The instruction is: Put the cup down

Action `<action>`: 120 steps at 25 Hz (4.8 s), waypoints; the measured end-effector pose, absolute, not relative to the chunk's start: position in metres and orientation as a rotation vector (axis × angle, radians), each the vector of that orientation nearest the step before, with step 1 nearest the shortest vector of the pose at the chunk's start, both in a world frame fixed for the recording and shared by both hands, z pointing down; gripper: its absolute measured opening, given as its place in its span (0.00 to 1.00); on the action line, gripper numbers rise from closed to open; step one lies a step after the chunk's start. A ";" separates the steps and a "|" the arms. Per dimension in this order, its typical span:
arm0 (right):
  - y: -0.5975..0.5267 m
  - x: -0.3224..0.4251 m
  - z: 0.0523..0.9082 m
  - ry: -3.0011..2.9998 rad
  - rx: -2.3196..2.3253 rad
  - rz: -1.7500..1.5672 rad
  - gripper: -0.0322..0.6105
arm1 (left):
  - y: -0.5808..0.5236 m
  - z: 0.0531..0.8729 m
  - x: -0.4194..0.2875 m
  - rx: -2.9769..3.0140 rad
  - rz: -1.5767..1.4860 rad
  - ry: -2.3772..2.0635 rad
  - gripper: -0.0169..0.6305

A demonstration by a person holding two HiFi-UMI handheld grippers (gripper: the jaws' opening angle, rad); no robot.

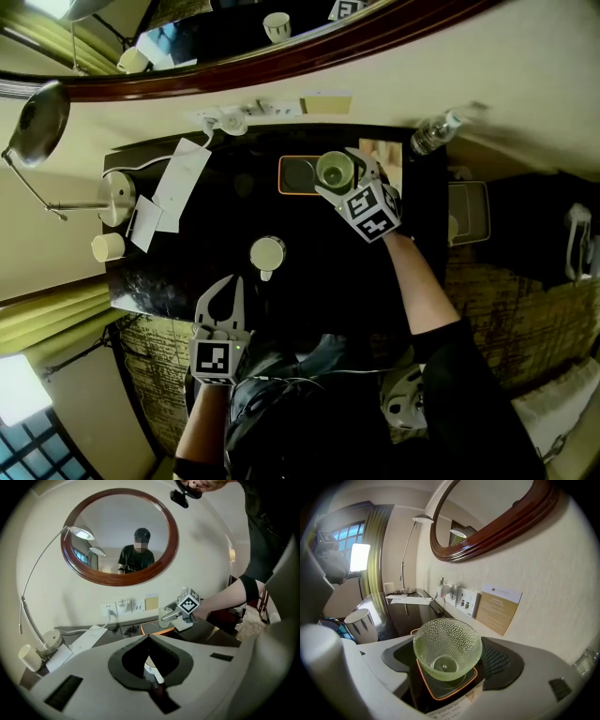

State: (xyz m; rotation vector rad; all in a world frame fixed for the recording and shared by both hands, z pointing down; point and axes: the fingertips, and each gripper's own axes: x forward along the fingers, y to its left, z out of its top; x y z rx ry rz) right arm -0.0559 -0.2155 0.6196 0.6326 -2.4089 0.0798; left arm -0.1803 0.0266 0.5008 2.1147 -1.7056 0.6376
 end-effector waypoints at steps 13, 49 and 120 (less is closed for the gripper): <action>-0.164 -0.041 0.545 -2.418 0.722 0.112 0.66 | 0.030 0.485 -0.200 2.170 0.590 -1.691 0.03; -0.008 0.043 0.479 -2.442 1.209 0.510 0.07 | 0.012 0.438 -0.206 2.384 0.426 -1.521 0.03; -0.024 -0.024 0.579 -2.472 0.817 0.615 0.07 | -0.160 0.595 -0.117 2.410 0.849 -1.256 0.64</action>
